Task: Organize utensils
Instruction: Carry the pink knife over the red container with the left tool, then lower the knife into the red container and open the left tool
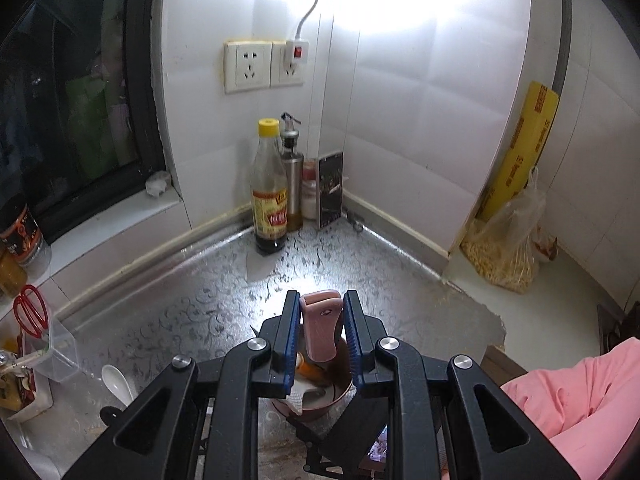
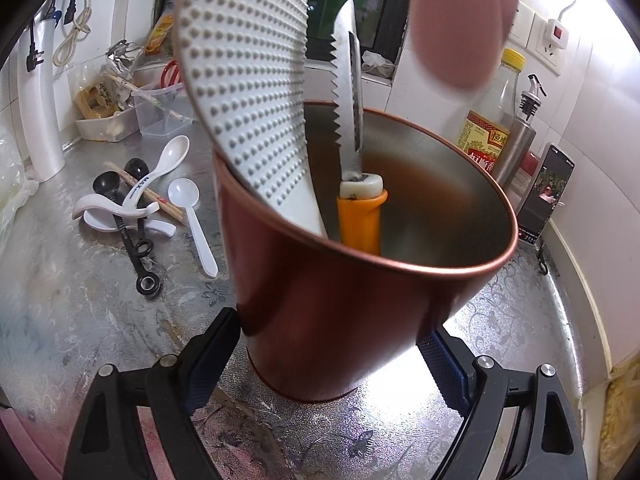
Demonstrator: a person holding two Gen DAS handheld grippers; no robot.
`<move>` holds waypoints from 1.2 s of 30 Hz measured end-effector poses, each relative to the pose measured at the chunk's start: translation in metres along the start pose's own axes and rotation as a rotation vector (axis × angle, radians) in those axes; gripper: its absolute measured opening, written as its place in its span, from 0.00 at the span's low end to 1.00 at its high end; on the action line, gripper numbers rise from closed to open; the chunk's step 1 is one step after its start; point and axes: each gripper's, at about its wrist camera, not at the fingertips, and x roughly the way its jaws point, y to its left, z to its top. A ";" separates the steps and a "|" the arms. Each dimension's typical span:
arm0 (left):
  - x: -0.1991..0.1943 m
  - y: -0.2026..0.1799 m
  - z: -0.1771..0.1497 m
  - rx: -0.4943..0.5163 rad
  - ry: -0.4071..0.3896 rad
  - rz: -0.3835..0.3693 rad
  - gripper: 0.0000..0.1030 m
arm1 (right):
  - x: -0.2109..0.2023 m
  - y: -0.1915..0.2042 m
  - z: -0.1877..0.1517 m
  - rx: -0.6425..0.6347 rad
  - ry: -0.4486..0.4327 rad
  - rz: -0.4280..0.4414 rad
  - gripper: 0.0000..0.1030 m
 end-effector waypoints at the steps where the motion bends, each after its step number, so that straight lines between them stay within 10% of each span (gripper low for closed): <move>1: 0.003 0.000 -0.001 0.000 0.011 0.000 0.21 | 0.000 0.000 0.000 -0.001 0.001 0.001 0.87; 36: 0.042 -0.001 -0.011 0.015 0.150 0.029 0.22 | -0.001 0.000 0.000 0.001 0.004 0.002 0.87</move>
